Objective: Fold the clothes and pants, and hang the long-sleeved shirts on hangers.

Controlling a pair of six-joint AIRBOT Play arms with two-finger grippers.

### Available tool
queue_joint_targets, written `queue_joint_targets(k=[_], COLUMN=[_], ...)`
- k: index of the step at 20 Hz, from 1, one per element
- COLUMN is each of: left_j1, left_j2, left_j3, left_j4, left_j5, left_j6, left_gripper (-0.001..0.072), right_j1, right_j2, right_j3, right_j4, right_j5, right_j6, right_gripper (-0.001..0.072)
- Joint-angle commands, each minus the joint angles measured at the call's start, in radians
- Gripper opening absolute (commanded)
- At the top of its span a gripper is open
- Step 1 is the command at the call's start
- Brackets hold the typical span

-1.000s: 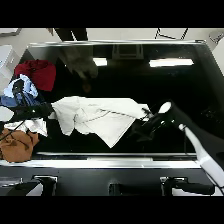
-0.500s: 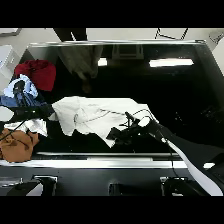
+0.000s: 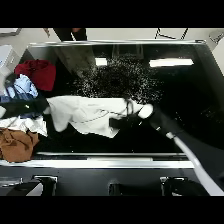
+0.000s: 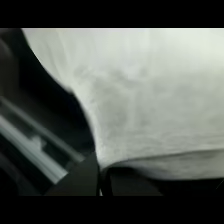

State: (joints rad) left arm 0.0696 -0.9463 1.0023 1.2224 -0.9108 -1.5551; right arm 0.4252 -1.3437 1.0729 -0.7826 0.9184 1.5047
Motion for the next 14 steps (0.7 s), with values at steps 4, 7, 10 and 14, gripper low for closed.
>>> queue_joint_targets(k=[4,7,10,14], left_j1=[0.01,0.01,0.01,0.01], left_j2=[0.155,0.238,0.314,0.346], left_j3=[0.517,0.681,0.69,0.705], left_j4=[-0.021,-0.106,-0.23,-0.232], left_j5=[0.014,0.052,0.166,0.372], left_j6=[0.026,-0.011,-0.016,-0.016], left_gripper=[0.0027,0.0027,0.0026,0.0025], right_j1=[-0.414,-0.497,-0.499,-0.499], right_j2=[0.307,0.452,0.558,0.602], right_j3=[0.705,0.83,0.83,0.83], right_j4=[-0.447,-0.476,-0.486,-0.486], right_j5=[0.023,0.053,0.047,-0.011], right_j6=[0.097,0.077,0.077,0.078], right_gripper=[0.0043,0.0044,0.0044,0.0044])
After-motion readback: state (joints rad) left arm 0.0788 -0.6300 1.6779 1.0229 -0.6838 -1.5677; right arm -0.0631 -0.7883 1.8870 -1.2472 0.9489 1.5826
